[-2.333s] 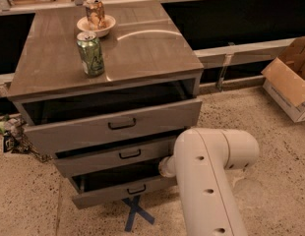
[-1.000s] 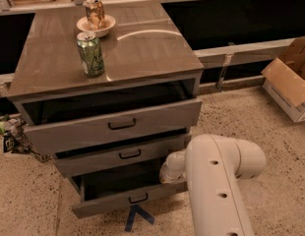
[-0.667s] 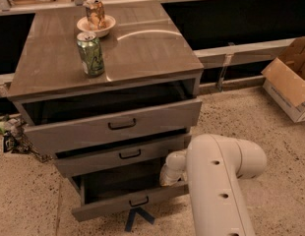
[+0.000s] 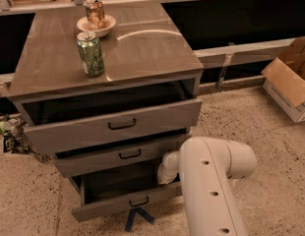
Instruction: Open bottom drawer
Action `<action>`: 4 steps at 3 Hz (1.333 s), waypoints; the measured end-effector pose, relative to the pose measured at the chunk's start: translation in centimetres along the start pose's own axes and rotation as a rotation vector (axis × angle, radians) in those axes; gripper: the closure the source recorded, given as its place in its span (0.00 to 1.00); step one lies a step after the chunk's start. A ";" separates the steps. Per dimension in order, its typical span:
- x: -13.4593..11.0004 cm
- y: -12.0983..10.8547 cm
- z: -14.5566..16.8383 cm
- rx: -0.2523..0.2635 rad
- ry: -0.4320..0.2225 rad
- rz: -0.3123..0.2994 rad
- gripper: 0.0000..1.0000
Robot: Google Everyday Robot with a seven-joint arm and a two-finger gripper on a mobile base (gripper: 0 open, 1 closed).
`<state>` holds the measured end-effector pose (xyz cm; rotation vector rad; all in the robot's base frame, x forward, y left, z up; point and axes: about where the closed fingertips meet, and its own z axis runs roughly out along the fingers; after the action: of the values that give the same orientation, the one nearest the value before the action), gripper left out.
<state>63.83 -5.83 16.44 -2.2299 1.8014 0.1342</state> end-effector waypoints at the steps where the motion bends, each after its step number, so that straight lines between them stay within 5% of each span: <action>1: 0.2 0.4 1.1 -0.012 0.001 -0.001 1.00; 4: -0.1 3.8 2.4 -0.139 -0.048 0.032 1.00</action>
Offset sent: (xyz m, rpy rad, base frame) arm -0.0033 -0.0027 -0.0291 -0.0091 0.0358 0.0064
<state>60.41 -5.84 13.54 -2.2703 1.8545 0.3262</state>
